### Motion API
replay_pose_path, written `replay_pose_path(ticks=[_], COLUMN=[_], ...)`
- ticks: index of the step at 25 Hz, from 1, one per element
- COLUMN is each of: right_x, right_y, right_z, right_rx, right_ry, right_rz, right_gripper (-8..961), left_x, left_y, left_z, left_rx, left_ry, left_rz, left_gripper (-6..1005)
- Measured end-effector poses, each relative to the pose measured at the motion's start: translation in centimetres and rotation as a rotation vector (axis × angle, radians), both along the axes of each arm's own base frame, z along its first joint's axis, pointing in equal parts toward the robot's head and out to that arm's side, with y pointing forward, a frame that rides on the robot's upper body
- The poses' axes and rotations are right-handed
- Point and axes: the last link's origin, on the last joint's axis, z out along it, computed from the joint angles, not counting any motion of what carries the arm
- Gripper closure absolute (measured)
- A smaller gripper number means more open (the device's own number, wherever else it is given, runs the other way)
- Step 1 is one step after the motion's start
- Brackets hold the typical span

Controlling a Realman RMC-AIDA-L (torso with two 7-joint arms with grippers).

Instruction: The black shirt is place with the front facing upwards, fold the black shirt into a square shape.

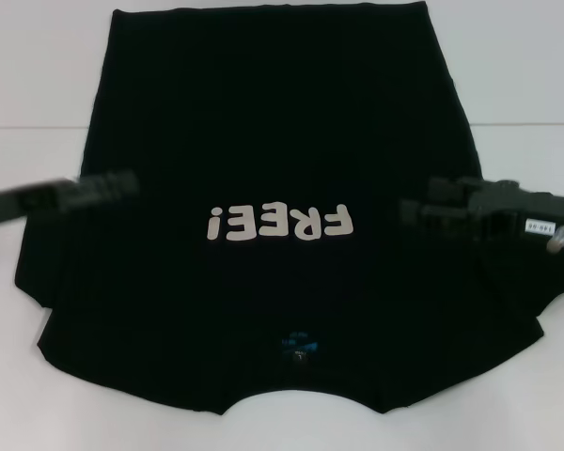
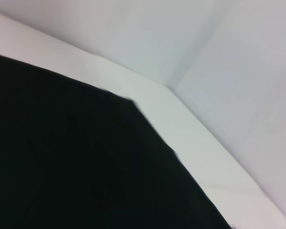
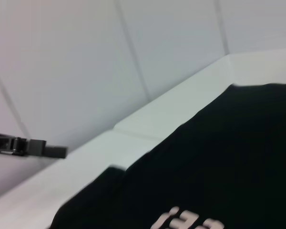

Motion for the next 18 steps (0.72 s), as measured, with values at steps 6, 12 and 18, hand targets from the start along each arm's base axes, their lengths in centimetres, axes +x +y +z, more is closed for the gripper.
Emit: replay_pose_path(ticks=[6,12,18], right_x=[1.0,1.5,1.5], right_y=[0.7,0.9,1.2], right_z=[0.3,0.1,0.3], right_rx=[0.022,0.023,0.025], right_ry=[0.051,0.057,0.072], right_rz=[-0.14,-0.191,-0.22], right_gripper=[139,141,143], left_x=[-3.7,-6.6,-8.5], left_y=[0.5,-0.5,-2.7], left_z=[2.7,2.1,1.5], left_rx=[0.098,0.074,0.03], left_ry=[-0.109,-0.213,-0.304], left_rz=[0.288,0.476,0.618], left_gripper=[66,67,66])
